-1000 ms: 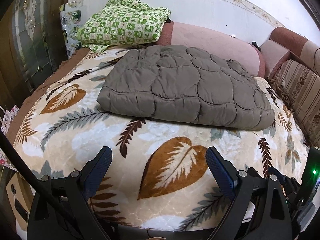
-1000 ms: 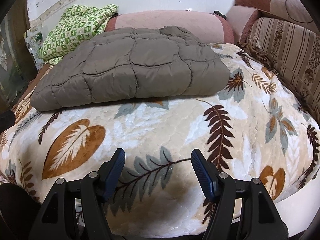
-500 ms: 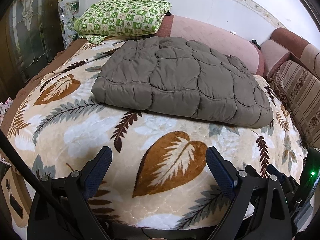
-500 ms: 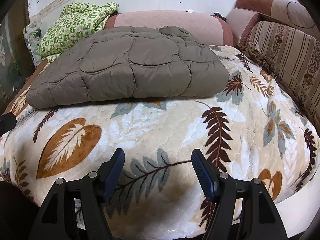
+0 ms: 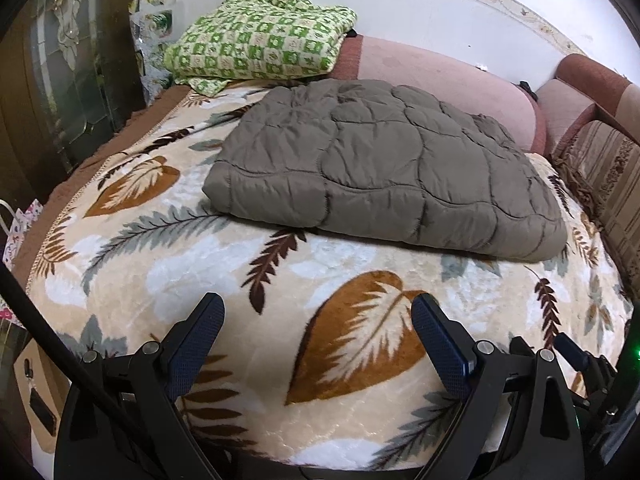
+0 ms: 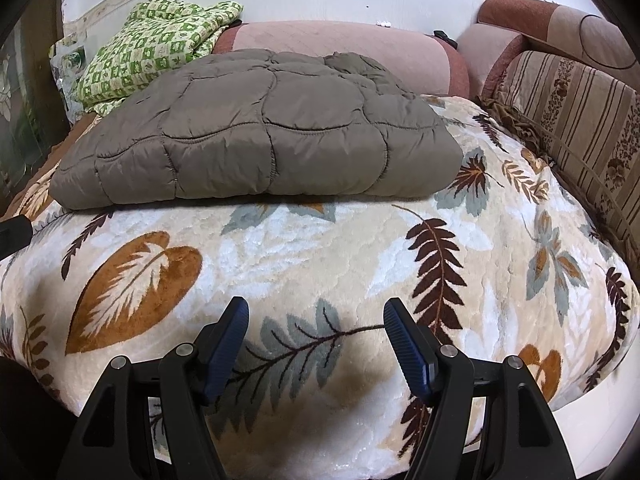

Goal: Fold large clothes

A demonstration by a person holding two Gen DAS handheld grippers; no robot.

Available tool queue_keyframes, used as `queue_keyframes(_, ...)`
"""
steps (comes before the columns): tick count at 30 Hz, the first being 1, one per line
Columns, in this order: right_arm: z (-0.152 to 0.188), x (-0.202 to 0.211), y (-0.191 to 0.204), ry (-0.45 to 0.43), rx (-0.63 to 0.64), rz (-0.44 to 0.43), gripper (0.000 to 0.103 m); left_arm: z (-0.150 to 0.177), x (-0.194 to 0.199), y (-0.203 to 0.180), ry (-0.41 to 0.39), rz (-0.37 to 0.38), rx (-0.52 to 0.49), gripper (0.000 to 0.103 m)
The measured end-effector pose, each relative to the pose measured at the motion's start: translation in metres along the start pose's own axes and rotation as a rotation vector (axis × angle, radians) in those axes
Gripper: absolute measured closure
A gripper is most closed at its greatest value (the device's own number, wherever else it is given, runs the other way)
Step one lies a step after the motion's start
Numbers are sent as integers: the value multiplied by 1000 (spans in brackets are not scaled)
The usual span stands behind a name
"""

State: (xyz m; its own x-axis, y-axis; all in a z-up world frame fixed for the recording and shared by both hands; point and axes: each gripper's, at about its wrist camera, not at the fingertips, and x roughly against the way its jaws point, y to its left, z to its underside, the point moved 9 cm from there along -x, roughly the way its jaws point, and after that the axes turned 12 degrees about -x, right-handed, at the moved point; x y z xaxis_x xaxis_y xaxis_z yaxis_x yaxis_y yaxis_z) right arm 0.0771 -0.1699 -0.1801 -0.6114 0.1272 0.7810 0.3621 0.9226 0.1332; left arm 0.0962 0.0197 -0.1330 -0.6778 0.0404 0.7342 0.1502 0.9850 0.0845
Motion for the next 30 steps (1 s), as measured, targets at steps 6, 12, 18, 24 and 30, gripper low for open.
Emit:
queue_keyframes(6,-3,0,4,-8,14,0,28,2,-5,5,14,-19,10,9)
queue_keyframes(12,-2,-2,5,-4,21,-2,28,3,-7,5,20,-11,10,9)
queue_keyframes(18,-1,-2,5,-1,20,-2,28,3,-8,3,23,-4,13,9)
queue_keyframes(24,-1,-2,6,-2,23,-1,28,3,-8,4,21,-15,12,9)
queue_keyframes(30,1,-4,4,9,14,-2,28,4,-8,6,21,-33,19,9)
